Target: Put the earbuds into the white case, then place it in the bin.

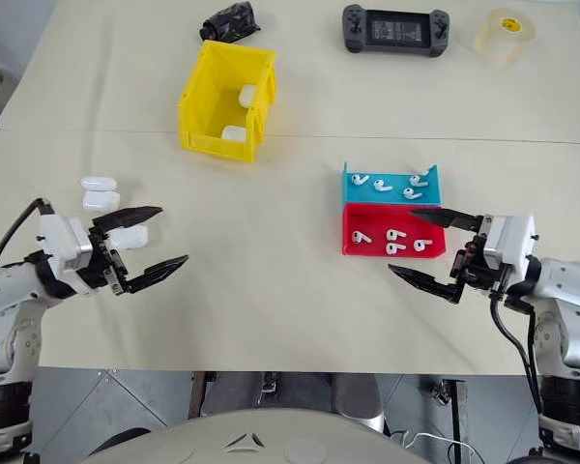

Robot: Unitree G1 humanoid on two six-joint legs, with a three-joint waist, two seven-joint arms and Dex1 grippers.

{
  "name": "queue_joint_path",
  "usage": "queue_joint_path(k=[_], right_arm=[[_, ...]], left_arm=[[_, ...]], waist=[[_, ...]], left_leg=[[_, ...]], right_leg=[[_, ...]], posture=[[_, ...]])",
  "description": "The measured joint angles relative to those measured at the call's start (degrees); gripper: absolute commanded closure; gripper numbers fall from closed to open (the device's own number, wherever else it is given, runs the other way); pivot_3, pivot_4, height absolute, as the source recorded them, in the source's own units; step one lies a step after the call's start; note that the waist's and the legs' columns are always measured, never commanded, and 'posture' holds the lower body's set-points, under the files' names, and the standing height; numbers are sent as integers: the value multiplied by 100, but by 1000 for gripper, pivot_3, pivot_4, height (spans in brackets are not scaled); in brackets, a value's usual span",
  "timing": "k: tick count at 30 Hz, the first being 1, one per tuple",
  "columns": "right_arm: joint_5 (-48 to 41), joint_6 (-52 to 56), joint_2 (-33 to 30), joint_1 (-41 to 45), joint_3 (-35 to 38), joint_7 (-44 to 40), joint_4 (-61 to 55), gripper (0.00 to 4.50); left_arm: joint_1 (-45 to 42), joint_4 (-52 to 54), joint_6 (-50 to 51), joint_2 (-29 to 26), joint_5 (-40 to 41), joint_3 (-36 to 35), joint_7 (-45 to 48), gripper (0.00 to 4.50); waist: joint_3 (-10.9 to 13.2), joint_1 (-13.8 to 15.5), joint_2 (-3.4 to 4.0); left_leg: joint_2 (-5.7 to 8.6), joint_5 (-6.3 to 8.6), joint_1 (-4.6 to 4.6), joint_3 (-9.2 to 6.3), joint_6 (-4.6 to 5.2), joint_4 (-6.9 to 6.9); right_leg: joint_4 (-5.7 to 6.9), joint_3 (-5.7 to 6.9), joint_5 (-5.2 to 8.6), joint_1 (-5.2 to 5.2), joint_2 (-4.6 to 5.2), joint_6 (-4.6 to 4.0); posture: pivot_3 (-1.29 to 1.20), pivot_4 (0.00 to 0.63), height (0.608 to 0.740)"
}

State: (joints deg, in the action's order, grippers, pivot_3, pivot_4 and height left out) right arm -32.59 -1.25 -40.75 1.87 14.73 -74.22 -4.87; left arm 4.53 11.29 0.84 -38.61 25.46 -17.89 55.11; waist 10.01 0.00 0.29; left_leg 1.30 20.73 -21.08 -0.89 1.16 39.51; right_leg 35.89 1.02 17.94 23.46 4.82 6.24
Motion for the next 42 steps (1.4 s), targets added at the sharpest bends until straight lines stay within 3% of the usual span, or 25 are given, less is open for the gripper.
queue_joint_path(k=[9, 14, 20, 23, 28, 33, 38, 42], right_arm=[[14, 4, 290, 692, -584, -195, 238, 0], [-60, 48, 889, 1123, -1118, -165, -31, 0], [-14, -135, 1259, 1436, -1510, -214, -79, 0], [4, -256, 1263, 1519, -1578, -284, -19, 0], [71, -493, 1124, 1522, -1527, -445, 346, 0], [99, -499, 857, 1381, -1265, -447, 492, 0], [99, -490, 832, 1207, -1216, -438, 442, 0], [99, -459, 843, 1174, -1221, -358, 265, 0]], left_arm=[[1133, 889, 230, 764, 14, -999, -1448, 22], [2402, 1409, 282, 1889, 29, -1828, -2440, 22], [3130, 1700, 882, 2459, 0, -2058, -3339, 22], [3187, 1913, 1275, 2494, 124, -2055, -3612, 22], [2879, 2244, 2170, 2009, 499, -2073, -3946, 22], [2357, 2378, 4644, 341, 1384, -2624, -4450, 22], [880, 2176, 6589, -779, 2253, -3074, -4873, 22], [-189, 1938, 8126, -1016, 2399, -2892, -5236, 22]], waist=[[1, -14, -1], [0, -21, -4], [1, 123, -13], [0, 126, -15], [0, 122, -15], [-1, 75, -16], [-1, 11, -16], [-3, -43, -11]], left_leg=[[-5, 0, 0, 1, 0, -1], [-5, 7, 1, 4, 4, -1], [1, 8, 1, -3, 6, 2], [1, 11, 1, -4, 8, 1], [1, 11, 2, -5, 7, 1], [0, 9, 3, -9, 4, 0], [3, 7, 5, -11, 0, 0], [2, 7, 4, -8, -3, -5]], right_leg=[[-1, 0, 0, 1, -2, 0], [-5, -5, 0, 0, -2, 0], [-14, 0, 1, -10, 5, -2], [-14, 0, 2, -9, 6, -4], [-10, 3, 4, -9, 5, -7], [4, 3, 7, -5, 4, -12], [11, 5, 7, -3, 4, -12], [18, 2, 6, 3, -5, -12]], posture=[[0, 150, 740], [0, 150, 740], [0, 150, 740], [0, 150, 740], [0, 150, 740], [0, 150, 740], [0, 150, 740], [0, 150, 740]])
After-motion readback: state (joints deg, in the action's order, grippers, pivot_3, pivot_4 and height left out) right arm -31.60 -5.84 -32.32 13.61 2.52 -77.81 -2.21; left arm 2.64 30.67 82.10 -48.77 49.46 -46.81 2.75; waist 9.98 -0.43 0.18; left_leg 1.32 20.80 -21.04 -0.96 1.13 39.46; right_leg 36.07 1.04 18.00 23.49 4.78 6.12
